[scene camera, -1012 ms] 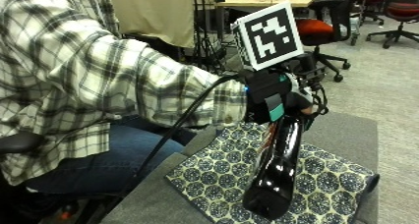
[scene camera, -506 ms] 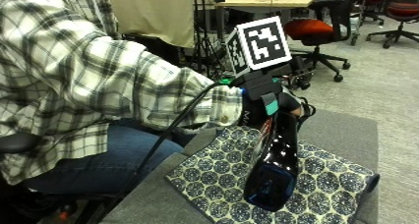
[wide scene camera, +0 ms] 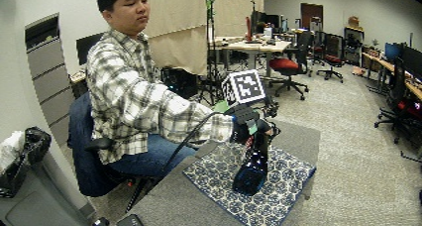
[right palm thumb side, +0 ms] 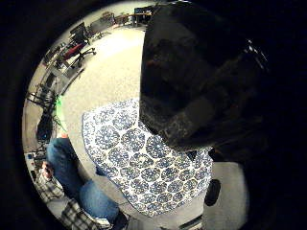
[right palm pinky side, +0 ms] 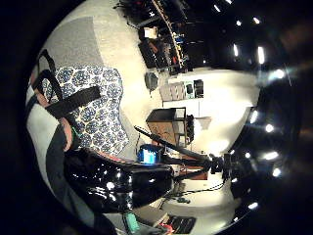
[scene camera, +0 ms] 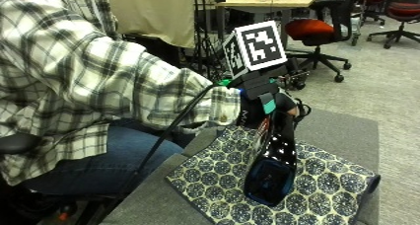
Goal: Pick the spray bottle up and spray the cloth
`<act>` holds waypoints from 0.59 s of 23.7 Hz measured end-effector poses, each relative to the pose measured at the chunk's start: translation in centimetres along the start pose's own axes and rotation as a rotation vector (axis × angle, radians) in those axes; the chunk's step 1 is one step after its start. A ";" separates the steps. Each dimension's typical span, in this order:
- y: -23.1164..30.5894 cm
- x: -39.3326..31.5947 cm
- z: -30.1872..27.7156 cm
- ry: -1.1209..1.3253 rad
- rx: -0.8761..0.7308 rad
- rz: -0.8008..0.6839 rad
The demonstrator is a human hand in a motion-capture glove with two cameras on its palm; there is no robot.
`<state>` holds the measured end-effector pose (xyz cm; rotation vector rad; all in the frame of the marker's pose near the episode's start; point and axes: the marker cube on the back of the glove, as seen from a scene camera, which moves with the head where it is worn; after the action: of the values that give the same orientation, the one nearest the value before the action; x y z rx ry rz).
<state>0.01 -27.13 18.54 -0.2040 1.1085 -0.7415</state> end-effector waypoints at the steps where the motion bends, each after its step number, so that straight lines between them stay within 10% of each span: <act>1: -0.1 0.1 -0.3 -0.021 0.013 0.019; 14: 3.4 5.2 -4.0 -0.438 0.254 0.414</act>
<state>-0.71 -27.10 11.24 0.0788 0.6023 -0.4293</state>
